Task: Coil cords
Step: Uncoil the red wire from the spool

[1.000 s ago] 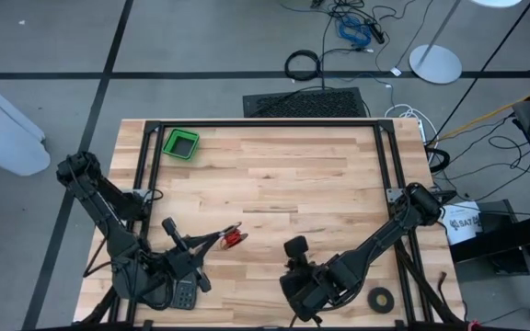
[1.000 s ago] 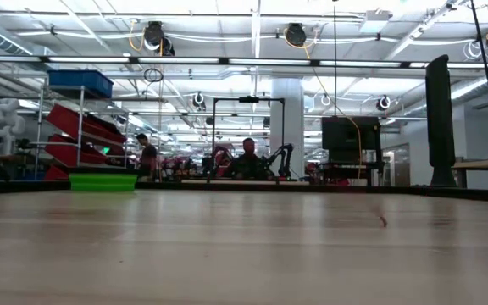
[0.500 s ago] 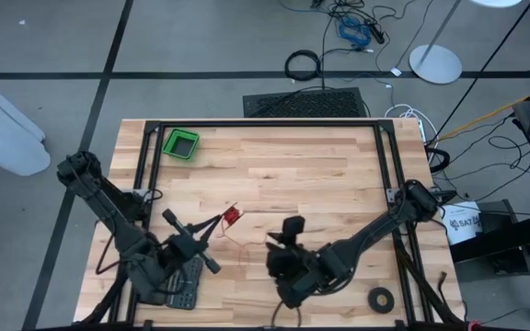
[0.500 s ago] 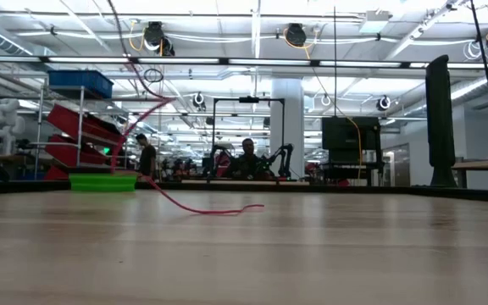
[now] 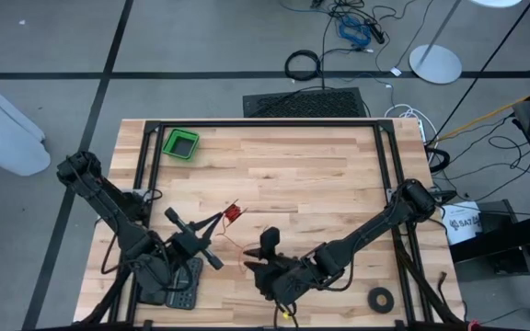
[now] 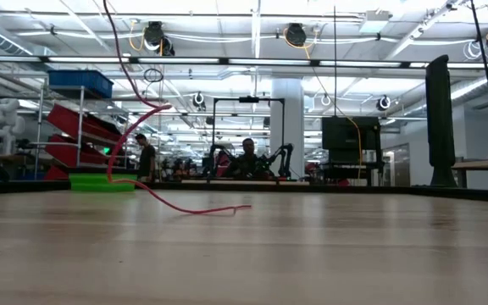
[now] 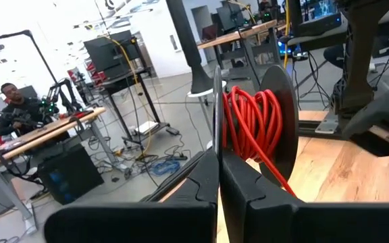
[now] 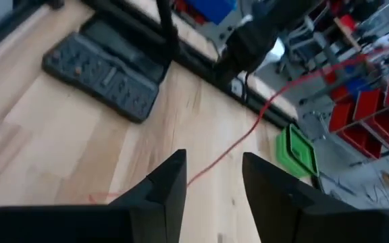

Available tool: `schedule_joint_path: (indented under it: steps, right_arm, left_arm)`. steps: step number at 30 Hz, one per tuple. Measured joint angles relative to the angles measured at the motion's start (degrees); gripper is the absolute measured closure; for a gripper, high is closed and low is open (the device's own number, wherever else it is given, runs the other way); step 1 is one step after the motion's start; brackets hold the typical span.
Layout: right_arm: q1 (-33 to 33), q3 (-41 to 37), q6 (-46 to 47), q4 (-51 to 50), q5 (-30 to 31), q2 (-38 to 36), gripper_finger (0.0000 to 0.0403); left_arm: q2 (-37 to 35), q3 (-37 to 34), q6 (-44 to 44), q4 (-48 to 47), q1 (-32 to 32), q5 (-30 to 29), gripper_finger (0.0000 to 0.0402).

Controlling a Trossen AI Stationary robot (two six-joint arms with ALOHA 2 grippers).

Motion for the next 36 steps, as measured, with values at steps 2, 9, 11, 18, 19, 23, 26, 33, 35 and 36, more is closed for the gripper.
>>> schedule_joint_path:
  steps: [2, 9, 11, 18, 19, 23, 26, 33, 35, 36]
  right_arm:
    - [-0.01, 0.00, -0.07, 4.41, -0.07, -0.06, 0.0270]
    - [-2.59, 0.07, 2.67, 11.33, -0.06, 0.51, 0.0270]
    - [-3.27, 0.07, 2.64, 12.93, -0.02, 0.53, 0.0270]
    - [-5.41, 0.07, 1.18, 24.18, -0.21, 0.53, 0.0270]
    - [-5.68, 0.07, 1.13, 24.83, -0.19, 0.53, 0.0270]
    - [-6.61, -1.20, 1.89, 26.91, -0.34, 0.67, 0.0270]
    - [-6.71, -4.90, 1.15, 33.44, -0.43, 0.94, 0.0270]
    - [-6.67, -13.48, -0.64, 50.28, -0.21, 0.95, 0.0270]
    - [-6.69, -14.61, -0.62, 52.55, -0.89, 0.94, 0.0270]
    - [-6.69, -14.91, -0.62, 53.28, -1.86, 0.95, 0.0270]
  left_arm:
    - [0.00, 0.00, -0.04, 0.00, 0.19, 0.00, 0.0398]
    - [0.02, 0.00, -0.38, 0.20, 0.14, 0.00, 0.0398]
    - [0.02, 0.00, -0.38, 0.25, -0.12, 0.00, 0.0398]
    - [0.02, 0.00, -0.04, 0.43, -0.17, 0.04, 0.0398]
    - [0.02, 0.00, 0.00, 0.44, -0.17, 0.18, 0.0398]
    - [0.04, 0.37, -0.01, 0.46, -0.19, 1.60, 0.0398]
    - [0.04, 1.09, -0.02, 0.63, -0.28, 2.80, 0.0398]
    - [0.04, 1.22, -0.05, 0.53, -0.83, 3.80, 0.0398]
    - [0.04, 1.22, -0.05, 0.52, -0.80, 3.82, 0.0398]
    - [0.04, 1.22, -0.05, 0.50, -0.79, 3.82, 0.0398]
